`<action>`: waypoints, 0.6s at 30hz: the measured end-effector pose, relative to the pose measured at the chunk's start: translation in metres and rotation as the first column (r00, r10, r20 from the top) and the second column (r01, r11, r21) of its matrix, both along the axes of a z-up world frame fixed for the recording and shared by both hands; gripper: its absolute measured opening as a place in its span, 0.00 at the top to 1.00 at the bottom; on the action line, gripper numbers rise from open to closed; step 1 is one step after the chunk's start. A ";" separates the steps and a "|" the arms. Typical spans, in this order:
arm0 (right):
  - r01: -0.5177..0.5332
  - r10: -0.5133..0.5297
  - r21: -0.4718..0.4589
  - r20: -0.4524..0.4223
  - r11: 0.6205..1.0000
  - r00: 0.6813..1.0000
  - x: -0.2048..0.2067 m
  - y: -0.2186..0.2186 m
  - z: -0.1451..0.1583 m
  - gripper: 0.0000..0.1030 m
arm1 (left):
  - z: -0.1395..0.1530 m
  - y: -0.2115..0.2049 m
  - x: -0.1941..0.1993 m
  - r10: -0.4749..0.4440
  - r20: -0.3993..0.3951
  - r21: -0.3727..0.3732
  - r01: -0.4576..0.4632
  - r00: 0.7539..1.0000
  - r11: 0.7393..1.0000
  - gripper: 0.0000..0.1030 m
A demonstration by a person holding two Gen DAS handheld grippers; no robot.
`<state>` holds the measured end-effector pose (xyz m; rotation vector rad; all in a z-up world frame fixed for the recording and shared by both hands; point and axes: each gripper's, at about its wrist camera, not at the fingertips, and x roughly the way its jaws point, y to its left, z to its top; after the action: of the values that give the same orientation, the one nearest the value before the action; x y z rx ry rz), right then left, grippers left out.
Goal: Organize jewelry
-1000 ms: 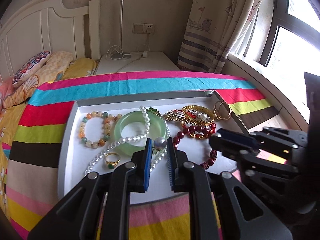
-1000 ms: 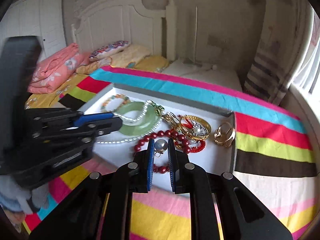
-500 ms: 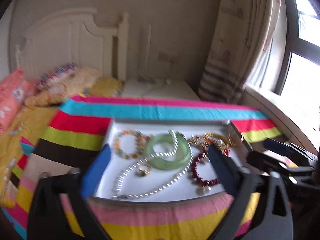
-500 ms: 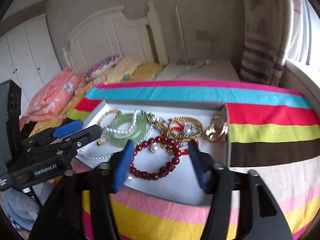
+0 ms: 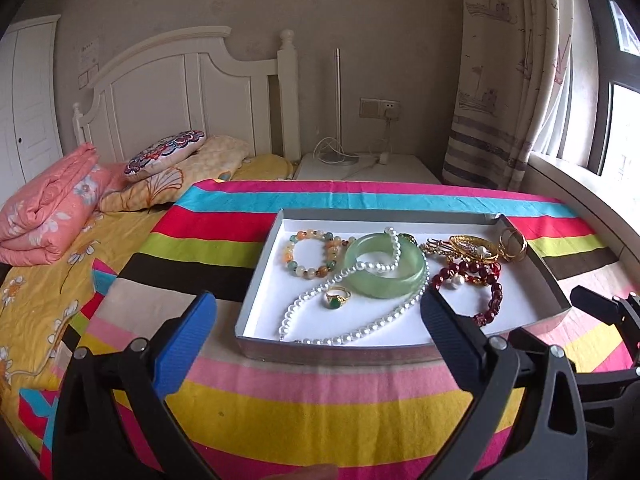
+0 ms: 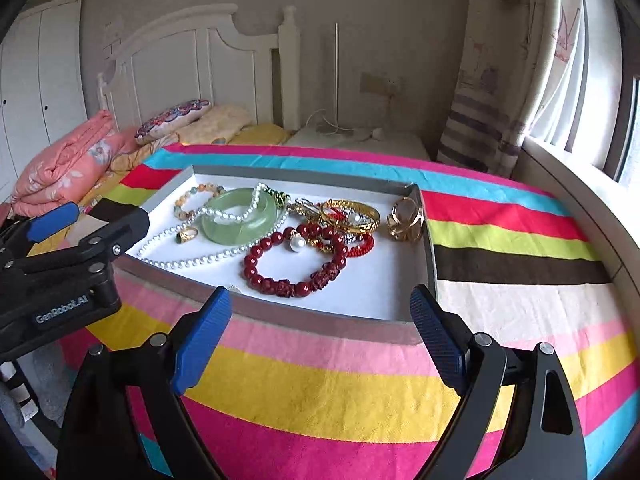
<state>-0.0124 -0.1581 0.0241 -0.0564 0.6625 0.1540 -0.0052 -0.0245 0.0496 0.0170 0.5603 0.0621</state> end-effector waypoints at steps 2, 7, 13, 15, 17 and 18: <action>0.005 -0.005 0.007 -0.003 1.000 1.000 0.001 -0.002 -0.001 0.16 | 0.000 -0.002 0.000 -0.002 0.004 0.009 0.002 1.000 1.000 0.02; 0.009 -0.009 0.015 -0.010 1.000 1.000 0.001 -0.004 -0.003 0.16 | -0.002 -0.008 -0.001 -0.011 0.008 0.031 0.011 1.000 0.999 0.02; 0.011 -0.011 0.016 -0.014 1.000 1.000 0.000 -0.002 -0.003 0.16 | -0.003 -0.005 0.000 -0.017 0.000 0.018 0.017 1.000 1.000 0.02; 0.013 -0.013 0.017 -0.014 1.000 1.000 0.001 -0.003 -0.003 0.16 | -0.003 -0.005 0.000 -0.017 -0.001 0.016 0.017 1.000 1.000 0.02; 0.013 -0.013 0.017 -0.015 1.000 1.000 0.001 -0.003 -0.003 0.16 | -0.004 -0.005 0.000 -0.017 -0.002 0.013 0.017 1.000 1.000 0.02; 0.014 -0.014 0.018 -0.014 1.000 1.000 0.001 -0.003 -0.003 0.16 | -0.004 -0.004 0.000 -0.016 -0.004 0.012 0.016 1.000 1.000 0.02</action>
<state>-0.0112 -0.1611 0.0211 -0.0334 0.6755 0.1471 -0.0048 -0.0289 0.0453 0.0338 0.5632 0.0498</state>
